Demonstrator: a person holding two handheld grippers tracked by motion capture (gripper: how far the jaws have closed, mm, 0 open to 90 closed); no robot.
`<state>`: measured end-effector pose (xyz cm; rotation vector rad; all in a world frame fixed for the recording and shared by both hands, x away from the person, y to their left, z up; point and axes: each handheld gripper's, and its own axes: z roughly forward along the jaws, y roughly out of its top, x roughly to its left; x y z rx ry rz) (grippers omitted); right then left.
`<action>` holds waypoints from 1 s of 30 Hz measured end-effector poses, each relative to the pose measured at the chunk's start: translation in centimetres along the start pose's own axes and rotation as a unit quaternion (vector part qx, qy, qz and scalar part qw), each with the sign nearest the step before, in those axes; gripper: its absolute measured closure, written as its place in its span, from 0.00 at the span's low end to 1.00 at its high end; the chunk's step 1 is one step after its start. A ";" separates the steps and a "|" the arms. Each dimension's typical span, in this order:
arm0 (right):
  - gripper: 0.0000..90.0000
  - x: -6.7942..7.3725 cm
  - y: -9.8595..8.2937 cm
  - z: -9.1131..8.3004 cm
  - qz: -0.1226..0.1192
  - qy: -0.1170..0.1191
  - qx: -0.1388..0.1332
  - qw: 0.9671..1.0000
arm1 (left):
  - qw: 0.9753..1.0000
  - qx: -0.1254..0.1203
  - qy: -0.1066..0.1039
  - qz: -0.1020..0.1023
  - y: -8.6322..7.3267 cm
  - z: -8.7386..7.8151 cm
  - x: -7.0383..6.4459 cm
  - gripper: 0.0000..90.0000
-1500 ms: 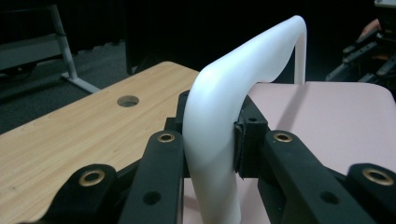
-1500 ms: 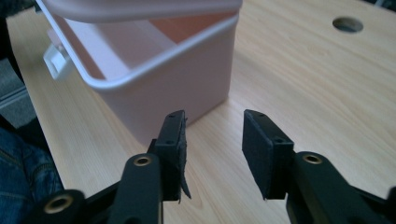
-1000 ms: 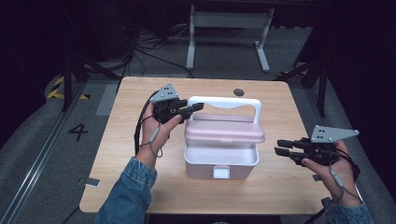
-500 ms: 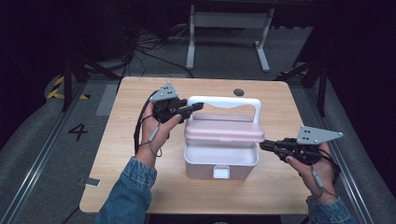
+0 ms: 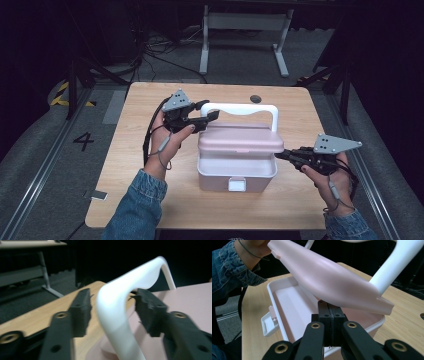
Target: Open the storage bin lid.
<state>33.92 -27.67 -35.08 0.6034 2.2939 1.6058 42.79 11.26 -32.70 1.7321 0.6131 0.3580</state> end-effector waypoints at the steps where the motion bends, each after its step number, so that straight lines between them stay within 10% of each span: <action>1: 1.00 -0.1 0.0 0.1 0.000 0.002 0.000 1.000 | 1.000 0.000 0.003 0.000 0.0 -0.1 0.1 0.42; 13: 1.00 -0.4 0.2 0.3 0.002 0.007 -0.007 1.000 | 1.000 -0.003 0.011 0.013 0.3 -3.3 -0.2 0.35; 30: 1.00 -1.6 1.4 0.1 0.003 0.004 -0.035 0.999 | 0.998 0.056 0.017 0.034 -0.4 -7.2 -1.3 0.32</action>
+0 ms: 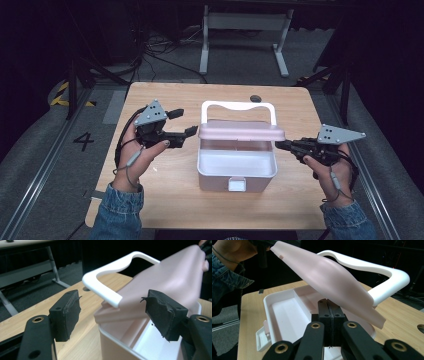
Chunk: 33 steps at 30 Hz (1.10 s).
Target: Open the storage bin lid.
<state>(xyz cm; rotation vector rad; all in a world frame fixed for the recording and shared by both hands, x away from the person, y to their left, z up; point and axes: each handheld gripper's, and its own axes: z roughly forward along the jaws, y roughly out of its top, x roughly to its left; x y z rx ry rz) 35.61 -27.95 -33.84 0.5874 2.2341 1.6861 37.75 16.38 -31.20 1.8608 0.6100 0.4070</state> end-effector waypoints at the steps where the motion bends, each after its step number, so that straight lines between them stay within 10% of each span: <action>1: 1.00 -0.1 0.1 0.0 0.000 0.000 -0.001 1.000 | 1.000 0.003 0.001 0.002 -0.1 -0.1 0.0 0.32; 16: 1.00 -0.6 0.7 0.5 0.004 -0.005 -0.018 1.000 | 0.999 0.034 -0.020 0.021 -0.7 2.3 -1.0 0.26; 33: 1.00 -0.4 0.6 0.0 0.006 -0.010 -0.022 1.000 | 0.999 -0.031 -0.009 0.030 0.0 5.1 -1.5 0.30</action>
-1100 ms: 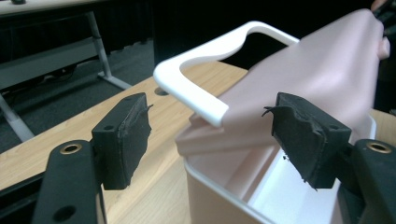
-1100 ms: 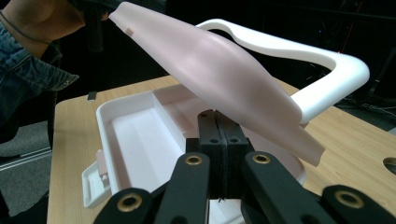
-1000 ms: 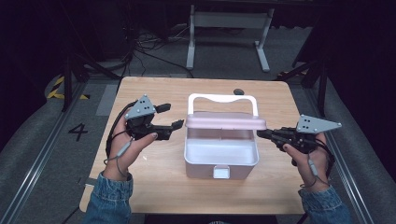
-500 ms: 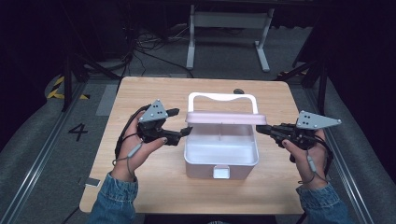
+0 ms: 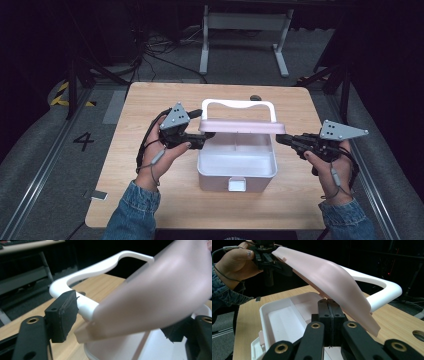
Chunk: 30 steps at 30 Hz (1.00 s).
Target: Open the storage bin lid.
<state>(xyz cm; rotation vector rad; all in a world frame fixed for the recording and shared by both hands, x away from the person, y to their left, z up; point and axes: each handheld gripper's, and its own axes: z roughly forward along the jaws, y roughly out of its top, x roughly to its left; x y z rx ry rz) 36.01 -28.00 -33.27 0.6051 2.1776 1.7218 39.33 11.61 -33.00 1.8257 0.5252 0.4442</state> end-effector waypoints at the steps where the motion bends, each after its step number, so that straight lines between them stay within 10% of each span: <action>1: 1.00 0.0 0.0 0.0 0.000 0.000 0.000 1.000 | 1.000 -0.004 -0.002 -0.001 0.0 0.1 0.0 0.31; 15: 1.00 0.1 -0.3 -0.5 0.003 -0.007 -0.001 1.000 | 0.999 -0.013 -0.027 0.018 0.3 1.5 -0.3 0.47; 30: 1.00 0.1 -0.4 -0.9 0.010 -0.013 -0.002 1.000 | 0.999 -0.022 -0.008 0.047 0.4 1.7 -0.3 0.60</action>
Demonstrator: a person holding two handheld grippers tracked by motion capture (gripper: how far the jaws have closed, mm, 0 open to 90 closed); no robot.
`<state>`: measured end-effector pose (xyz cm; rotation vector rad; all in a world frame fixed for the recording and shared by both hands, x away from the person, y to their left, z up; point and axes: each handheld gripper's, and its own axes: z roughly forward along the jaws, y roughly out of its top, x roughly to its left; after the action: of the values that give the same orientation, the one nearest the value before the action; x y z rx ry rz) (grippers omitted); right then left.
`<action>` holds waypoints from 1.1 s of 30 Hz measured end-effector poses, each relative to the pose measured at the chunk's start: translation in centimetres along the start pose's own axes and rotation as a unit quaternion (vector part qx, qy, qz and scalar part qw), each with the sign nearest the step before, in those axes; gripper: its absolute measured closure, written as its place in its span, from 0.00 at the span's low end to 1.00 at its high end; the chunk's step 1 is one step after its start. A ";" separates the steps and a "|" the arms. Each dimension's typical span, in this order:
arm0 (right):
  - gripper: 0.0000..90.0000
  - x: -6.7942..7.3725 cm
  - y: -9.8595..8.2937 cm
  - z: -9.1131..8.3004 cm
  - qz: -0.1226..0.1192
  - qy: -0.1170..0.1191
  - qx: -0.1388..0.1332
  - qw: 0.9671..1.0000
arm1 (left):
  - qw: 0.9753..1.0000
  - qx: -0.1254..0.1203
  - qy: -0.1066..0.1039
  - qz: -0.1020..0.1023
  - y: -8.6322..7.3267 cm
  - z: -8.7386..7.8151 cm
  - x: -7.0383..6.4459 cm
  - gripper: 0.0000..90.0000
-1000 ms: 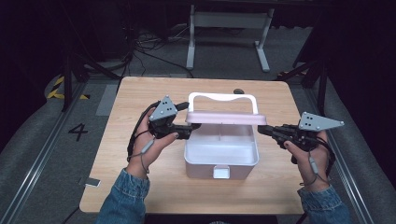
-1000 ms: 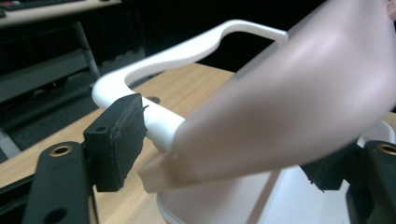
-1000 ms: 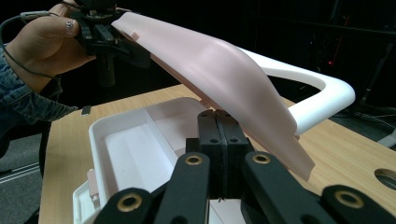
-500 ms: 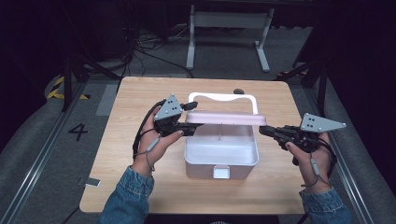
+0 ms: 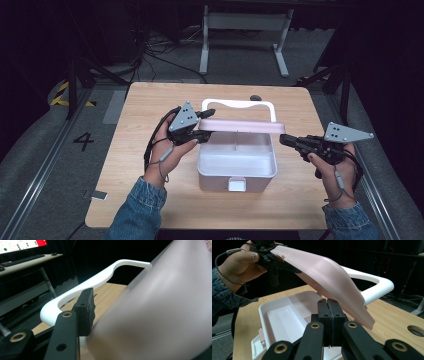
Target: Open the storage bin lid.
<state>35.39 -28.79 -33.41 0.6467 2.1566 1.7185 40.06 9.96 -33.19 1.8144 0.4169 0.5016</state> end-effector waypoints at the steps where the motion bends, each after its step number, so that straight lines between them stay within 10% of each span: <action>1: 0.99 0.0 0.0 0.0 0.000 0.000 0.001 1.000 | 1.000 0.001 -0.002 0.000 0.0 0.0 0.1 0.60; 33: 0.95 -0.7 -1.0 -4.5 0.019 -0.056 0.002 0.998 | 0.999 0.022 0.000 -0.038 2.1 2.0 4.1 0.66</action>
<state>33.57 -33.08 -33.33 0.7706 2.0846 1.6568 44.67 9.88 -31.17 1.8338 0.4992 0.4428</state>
